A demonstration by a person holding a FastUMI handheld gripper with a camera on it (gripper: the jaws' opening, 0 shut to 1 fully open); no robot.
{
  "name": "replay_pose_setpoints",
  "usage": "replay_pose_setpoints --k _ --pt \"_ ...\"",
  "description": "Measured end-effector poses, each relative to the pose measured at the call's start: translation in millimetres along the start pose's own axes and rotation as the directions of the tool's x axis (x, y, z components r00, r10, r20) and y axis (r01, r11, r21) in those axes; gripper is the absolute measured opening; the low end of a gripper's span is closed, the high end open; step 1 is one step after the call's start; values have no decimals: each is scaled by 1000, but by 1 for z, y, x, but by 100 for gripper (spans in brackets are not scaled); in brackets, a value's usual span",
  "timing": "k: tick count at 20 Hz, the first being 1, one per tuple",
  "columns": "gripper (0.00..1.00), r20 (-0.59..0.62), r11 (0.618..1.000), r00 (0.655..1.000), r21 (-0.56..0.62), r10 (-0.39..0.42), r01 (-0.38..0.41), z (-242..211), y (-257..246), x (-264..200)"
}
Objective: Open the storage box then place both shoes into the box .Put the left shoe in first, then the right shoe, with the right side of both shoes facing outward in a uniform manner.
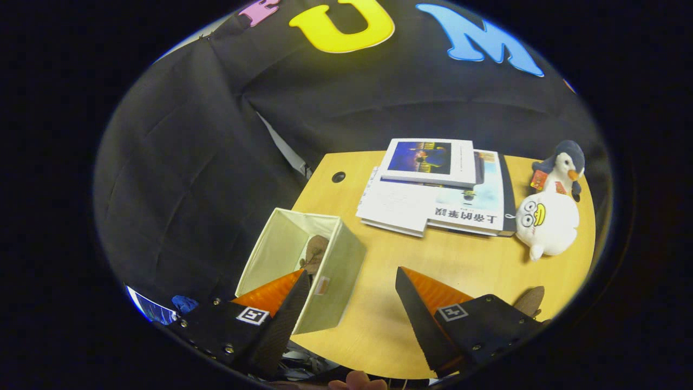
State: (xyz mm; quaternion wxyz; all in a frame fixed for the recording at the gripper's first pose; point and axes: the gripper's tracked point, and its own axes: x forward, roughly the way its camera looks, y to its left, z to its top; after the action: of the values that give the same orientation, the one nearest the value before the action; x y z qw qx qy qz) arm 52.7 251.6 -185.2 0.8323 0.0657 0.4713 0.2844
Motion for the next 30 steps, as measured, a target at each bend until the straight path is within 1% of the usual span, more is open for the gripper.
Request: replay_pose_setpoints --k 3,6,11,14,17,20,24,25,27,30 --pt "97 49 999 998 14 -49 48 -5 -41 -20" --pt "97 61 996 995 59 -74 71 -19 -79 -40" --pt "97 99 989 987 89 -129 120 -47 -139 -73" --pt "97 101 978 983 159 -155 138 -71 -173 -89" --pt "97 83 956 972 218 -220 197 -95 -214 -101" --pt "96 61 935 960 253 -273 250 -122 -249 -106" --pt "96 -16 912 957 300 -288 279 -170 -285 -103" --pt "96 -26 906 956 312 -291 285 -172 -286 -95" --pt "96 -57 895 955 337 -291 293 -190 -294 -91" --pt "95 -135 878 939 333 -316 343 -219 -311 -83"
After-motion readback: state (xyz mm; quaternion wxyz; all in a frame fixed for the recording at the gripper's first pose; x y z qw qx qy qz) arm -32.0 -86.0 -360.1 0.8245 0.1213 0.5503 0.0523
